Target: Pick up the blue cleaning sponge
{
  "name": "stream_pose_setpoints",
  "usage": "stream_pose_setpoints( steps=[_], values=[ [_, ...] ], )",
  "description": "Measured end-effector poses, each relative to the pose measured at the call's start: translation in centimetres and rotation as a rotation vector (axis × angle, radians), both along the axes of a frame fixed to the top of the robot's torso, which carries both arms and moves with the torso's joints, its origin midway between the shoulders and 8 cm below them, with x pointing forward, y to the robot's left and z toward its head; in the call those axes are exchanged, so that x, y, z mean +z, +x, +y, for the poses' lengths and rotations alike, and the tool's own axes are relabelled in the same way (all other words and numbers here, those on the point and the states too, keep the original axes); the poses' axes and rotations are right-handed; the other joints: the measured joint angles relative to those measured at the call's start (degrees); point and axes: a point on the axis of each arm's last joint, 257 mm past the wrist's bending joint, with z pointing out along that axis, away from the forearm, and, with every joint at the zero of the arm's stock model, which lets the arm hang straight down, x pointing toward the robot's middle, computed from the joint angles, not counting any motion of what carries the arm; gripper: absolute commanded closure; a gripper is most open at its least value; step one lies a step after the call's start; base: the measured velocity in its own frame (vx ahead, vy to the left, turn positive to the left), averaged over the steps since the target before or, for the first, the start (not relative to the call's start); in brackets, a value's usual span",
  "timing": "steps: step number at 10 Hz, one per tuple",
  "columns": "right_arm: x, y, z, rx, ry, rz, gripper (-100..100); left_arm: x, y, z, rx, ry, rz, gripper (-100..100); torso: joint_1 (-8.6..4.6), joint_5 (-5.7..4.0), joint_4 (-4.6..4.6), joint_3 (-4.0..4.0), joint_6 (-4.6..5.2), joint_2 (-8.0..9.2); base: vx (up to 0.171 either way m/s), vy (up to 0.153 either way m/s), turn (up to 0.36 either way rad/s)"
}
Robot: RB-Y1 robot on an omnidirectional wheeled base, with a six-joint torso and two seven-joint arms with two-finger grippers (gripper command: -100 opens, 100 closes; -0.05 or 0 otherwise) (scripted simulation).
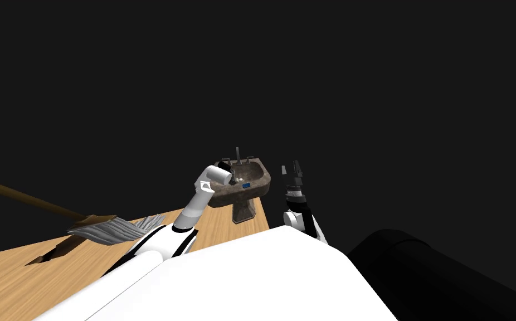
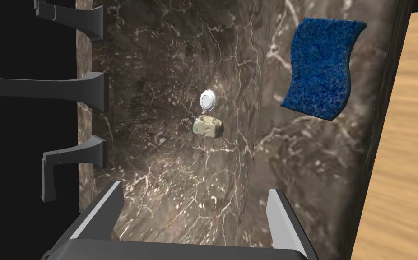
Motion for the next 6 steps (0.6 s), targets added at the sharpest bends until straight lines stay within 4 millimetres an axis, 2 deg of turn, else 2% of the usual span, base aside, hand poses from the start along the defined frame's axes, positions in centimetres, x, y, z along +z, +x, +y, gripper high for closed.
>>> stream_pose_setpoints(
  steps=[6],
  values=[
    [0.0, 0.0, 0.0, 0.000, 0.000, 0.000, 0, -3.3, -2.9, -1.2, 0.016, 0.045, 0.198, -100, 0.00, 0.00, -0.01, -0.03, 0.00, -0.06, 0.031, -0.030, 0.048]
  ],
)
